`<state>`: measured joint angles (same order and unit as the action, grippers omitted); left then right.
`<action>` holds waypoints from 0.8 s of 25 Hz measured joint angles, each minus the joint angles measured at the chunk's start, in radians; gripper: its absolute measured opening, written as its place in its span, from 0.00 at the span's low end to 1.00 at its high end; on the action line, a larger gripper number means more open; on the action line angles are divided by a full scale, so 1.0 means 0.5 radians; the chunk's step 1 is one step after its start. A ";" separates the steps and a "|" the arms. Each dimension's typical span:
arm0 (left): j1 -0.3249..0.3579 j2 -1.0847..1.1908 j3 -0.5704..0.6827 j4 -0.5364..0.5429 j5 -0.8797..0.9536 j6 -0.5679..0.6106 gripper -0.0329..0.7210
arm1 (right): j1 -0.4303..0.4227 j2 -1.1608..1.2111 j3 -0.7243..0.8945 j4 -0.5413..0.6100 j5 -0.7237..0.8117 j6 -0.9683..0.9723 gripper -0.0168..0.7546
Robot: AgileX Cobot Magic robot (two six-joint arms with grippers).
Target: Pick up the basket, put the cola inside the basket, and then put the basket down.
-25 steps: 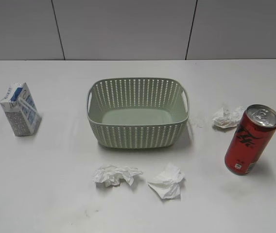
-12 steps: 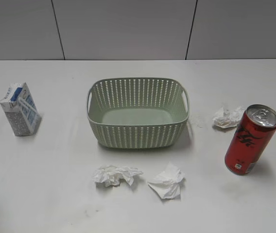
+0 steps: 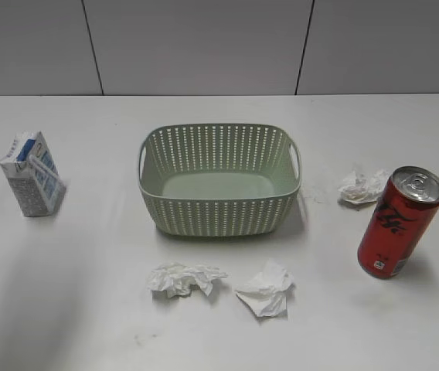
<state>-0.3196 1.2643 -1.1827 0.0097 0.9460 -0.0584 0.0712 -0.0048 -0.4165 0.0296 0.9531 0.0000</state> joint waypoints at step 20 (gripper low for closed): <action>-0.423 1.565 -1.119 -0.113 0.383 -0.344 0.79 | 0.000 0.000 0.000 0.000 0.000 0.000 0.70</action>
<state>-0.5310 2.0467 -1.7422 -0.0471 1.1373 -0.2306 0.0712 -0.0048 -0.4165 0.0296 0.9531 0.0000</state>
